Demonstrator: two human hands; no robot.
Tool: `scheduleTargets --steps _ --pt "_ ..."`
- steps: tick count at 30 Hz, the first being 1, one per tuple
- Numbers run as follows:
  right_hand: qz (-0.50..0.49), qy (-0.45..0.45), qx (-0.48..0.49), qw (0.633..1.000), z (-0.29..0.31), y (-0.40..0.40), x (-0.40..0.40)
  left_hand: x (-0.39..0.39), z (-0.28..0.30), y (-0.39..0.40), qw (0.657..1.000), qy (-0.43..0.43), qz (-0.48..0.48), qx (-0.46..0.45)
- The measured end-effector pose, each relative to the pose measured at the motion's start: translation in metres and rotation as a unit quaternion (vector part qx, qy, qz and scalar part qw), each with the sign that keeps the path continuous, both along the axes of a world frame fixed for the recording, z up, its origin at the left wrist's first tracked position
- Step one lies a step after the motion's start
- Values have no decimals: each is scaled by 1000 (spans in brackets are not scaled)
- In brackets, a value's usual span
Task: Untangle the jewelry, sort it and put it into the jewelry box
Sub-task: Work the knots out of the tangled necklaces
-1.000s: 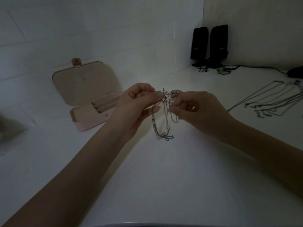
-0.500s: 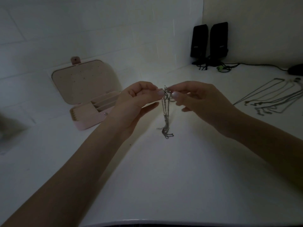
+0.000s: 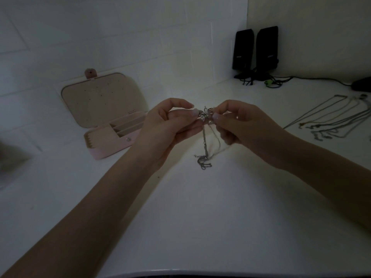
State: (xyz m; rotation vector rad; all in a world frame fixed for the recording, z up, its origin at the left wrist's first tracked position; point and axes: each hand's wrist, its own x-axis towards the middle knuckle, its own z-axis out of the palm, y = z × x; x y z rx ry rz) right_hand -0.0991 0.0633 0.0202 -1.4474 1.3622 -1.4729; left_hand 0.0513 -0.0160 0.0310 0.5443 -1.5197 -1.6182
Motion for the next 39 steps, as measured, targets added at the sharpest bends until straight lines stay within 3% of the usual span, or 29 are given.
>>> scheduleTargets --steps 7,15,23,31,35,39 --pt "-36 43 3 998 1 -1 -1 0 0 2 997 -2 46 -65" --pt "-12 72 5 997 -1 -1 -2 2 4 4 993 -9 70 -95" --pt "-60 86 -22 994 -2 -2 -8 8 11 2 976 -42 154 -148" --pt "-54 83 -16 995 -5 -5 -6 8 11 6 969 -42 163 -178" --pt "-95 157 -64 981 -7 -6 -4 6 9 6 970 -51 156 -179" --pt "-58 84 -81 991 -3 -4 -2 3 5 8 977 -54 120 -167"
